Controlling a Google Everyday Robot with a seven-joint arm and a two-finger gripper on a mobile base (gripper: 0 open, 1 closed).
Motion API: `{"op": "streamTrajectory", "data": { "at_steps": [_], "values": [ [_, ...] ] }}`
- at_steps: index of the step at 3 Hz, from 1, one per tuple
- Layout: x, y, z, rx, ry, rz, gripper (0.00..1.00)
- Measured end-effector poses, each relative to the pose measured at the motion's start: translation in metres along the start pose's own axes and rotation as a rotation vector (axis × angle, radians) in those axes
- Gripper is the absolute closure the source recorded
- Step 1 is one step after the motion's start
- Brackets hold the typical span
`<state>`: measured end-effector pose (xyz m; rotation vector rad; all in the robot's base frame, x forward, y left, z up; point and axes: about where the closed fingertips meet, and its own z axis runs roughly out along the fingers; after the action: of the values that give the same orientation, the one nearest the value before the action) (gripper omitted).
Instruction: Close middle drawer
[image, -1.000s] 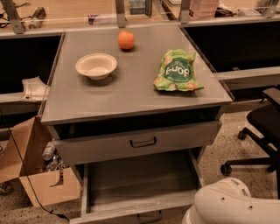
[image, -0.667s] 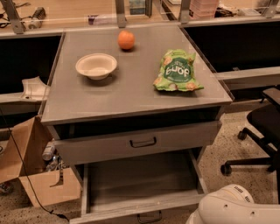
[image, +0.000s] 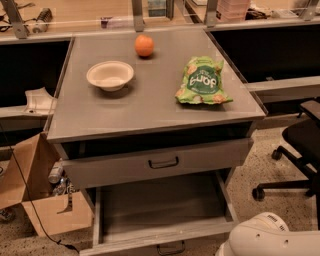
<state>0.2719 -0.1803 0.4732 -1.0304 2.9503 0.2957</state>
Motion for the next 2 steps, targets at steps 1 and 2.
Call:
{"op": "streamTrajectory", "data": {
  "at_steps": [1,2],
  "values": [
    [-0.009,-0.007,0.005,0.018,-0.005,0.022,1.00],
    [-0.028,-0.026,0.009,0.061,-0.033,0.075,1.00]
  ]
}}
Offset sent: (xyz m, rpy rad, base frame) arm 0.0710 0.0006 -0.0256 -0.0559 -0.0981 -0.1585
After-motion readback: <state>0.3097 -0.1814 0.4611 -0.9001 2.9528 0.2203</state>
